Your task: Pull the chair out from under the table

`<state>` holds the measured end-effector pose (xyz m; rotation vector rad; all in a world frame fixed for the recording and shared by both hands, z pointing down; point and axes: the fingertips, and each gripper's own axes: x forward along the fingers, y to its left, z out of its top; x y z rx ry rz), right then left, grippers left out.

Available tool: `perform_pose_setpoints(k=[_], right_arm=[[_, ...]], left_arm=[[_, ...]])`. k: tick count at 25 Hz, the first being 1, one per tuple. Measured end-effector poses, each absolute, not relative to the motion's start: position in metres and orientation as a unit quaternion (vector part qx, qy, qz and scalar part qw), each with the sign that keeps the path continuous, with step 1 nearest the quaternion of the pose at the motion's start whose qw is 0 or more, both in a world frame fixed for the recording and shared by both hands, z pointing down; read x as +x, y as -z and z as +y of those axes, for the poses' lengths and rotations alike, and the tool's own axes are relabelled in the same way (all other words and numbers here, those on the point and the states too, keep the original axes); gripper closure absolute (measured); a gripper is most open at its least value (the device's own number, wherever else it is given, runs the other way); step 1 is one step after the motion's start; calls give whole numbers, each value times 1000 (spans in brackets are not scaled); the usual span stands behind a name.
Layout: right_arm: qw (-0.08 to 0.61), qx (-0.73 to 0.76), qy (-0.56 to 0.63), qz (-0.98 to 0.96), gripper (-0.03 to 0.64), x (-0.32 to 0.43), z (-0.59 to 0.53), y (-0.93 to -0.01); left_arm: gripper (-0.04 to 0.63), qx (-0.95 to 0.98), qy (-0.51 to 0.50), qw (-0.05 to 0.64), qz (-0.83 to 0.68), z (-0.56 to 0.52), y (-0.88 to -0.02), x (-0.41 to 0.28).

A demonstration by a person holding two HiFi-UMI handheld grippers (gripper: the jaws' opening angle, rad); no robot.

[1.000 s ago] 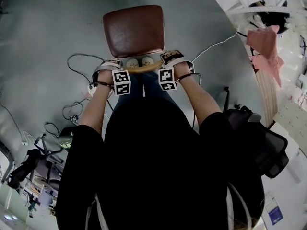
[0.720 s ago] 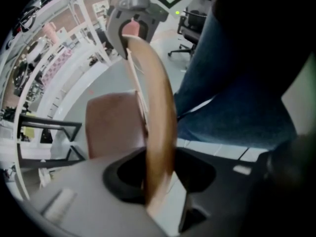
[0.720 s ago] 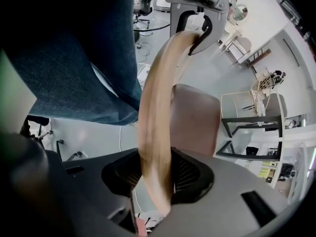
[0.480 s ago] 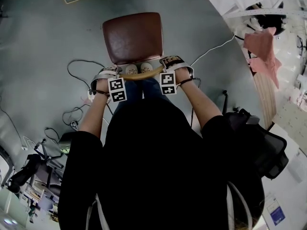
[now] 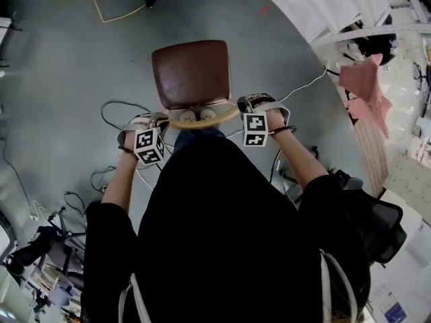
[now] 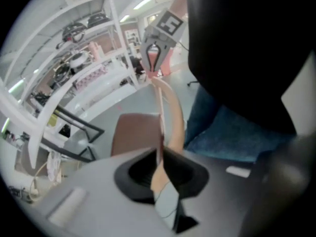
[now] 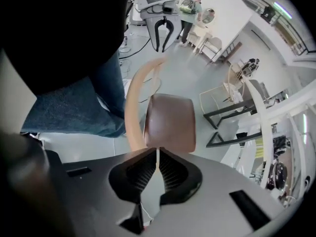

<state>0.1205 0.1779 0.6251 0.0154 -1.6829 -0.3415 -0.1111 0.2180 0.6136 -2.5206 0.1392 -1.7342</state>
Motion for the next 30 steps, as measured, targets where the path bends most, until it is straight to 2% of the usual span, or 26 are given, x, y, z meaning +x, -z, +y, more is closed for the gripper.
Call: perform_pose_setpoints(k=[2, 7, 12, 16, 21, 24, 30], right_arm=[[638, 42, 139, -756, 591, 113, 162, -605], [582, 173, 119, -786, 595, 87, 116, -547], [495, 291, 136, -807, 595, 59, 73, -467], [398, 383, 151, -820, 595, 49, 45, -385], [215, 467, 119, -849, 595, 42, 36, -281], [128, 500, 97, -851, 595, 44, 39, -236], [54, 518, 103, -848, 595, 42, 53, -194]], left_arm=[[584, -827, 555, 39, 86, 202, -595, -111], [588, -826, 530, 47, 185, 155, -551, -106], [588, -837, 442, 56, 318, 99, -471, -97], [588, -841, 339, 60, 417, 68, -390, -89], [588, -839, 204, 90, 495, 52, -287, -81], [588, -833, 132, 103, 527, 54, -236, -81], [588, -822, 28, 97, 561, 65, -186, -81]])
